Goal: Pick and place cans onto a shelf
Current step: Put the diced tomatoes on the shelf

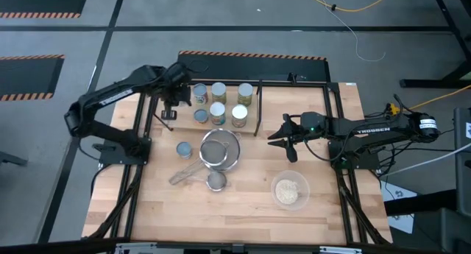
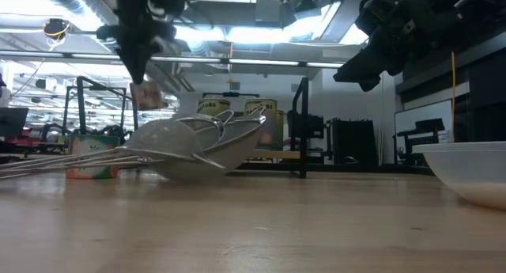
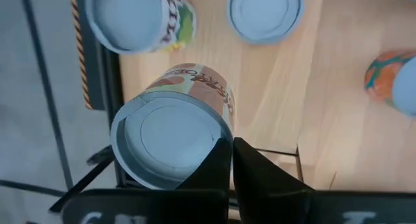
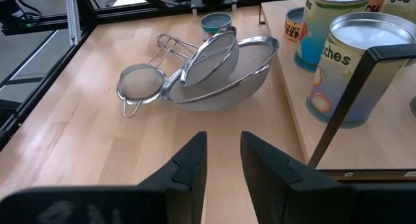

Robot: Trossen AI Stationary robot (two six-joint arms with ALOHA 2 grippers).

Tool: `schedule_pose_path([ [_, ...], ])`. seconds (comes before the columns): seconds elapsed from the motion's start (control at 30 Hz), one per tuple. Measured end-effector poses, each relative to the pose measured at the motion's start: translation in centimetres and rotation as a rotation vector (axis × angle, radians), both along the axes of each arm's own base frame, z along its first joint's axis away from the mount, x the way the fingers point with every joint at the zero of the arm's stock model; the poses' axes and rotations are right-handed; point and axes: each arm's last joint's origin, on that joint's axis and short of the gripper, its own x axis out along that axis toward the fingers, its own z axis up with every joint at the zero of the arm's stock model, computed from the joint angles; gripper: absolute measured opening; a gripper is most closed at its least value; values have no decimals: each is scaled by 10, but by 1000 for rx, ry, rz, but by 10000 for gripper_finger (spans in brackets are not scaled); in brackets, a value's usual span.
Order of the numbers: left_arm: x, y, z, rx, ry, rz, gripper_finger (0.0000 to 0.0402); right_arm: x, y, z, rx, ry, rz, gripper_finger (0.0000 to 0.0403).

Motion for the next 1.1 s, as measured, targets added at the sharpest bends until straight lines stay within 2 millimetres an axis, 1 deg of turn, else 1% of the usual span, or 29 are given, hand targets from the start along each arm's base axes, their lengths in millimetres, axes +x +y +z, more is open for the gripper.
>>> schedule_pose_path([
  [0.17,6,22,-20,-49,82,40,0,0,0,0,-2,1,1,98],
  [0.27,7,34,-30,-74,125,36,0,0,0,0,-2,4,1,98],
  [0.4,10,50,-42,-88,148,43,0,0,0,0,-2,4,1,98],
  [0.53,11,62,-51,-99,153,38,0,0,0,0,-2,5,1,98],
  [0.77,13,70,-60,-119,171,45,2,0,0,0,-2,5,1,98],
  [1.1,17,73,-60,-84,137,30,2,0,0,0,-2,5,1,98],
])
